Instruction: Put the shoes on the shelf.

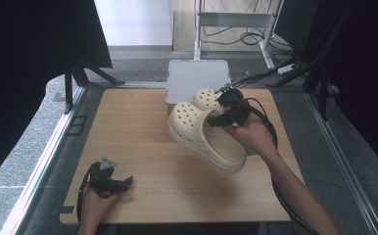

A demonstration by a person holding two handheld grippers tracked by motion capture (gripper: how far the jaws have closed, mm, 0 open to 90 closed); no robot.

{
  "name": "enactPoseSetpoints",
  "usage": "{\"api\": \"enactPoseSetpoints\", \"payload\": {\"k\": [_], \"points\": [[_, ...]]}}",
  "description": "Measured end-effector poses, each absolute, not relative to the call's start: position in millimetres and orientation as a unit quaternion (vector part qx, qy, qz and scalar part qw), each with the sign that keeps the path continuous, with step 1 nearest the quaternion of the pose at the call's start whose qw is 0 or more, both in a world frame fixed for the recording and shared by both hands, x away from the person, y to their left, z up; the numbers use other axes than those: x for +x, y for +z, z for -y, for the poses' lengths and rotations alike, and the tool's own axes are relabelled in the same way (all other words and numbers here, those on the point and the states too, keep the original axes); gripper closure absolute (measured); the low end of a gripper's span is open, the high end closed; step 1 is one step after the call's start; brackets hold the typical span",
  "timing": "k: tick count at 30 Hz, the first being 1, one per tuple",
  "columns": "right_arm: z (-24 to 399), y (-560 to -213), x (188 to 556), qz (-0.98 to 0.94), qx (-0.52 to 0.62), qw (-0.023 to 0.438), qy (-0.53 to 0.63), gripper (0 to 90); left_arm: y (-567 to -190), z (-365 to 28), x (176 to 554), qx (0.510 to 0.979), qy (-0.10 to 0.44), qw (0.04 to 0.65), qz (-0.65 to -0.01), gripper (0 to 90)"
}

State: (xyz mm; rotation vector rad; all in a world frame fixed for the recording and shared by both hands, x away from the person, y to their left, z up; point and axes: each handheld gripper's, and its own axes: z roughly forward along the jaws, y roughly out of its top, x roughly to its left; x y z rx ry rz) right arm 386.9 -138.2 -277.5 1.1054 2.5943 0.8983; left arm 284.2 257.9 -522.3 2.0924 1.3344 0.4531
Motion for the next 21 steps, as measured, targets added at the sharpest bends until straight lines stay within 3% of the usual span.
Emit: {"api": "enactPoseSetpoints", "payload": {"k": [21], "points": [[98.5, -257.7, 454.8, -0.838, 0.446, 0.117, 0.292, 65.2, -522.2, -258.2, 284.2, 0.792, 0.172, 0.303, -0.502, 0.0]]}}
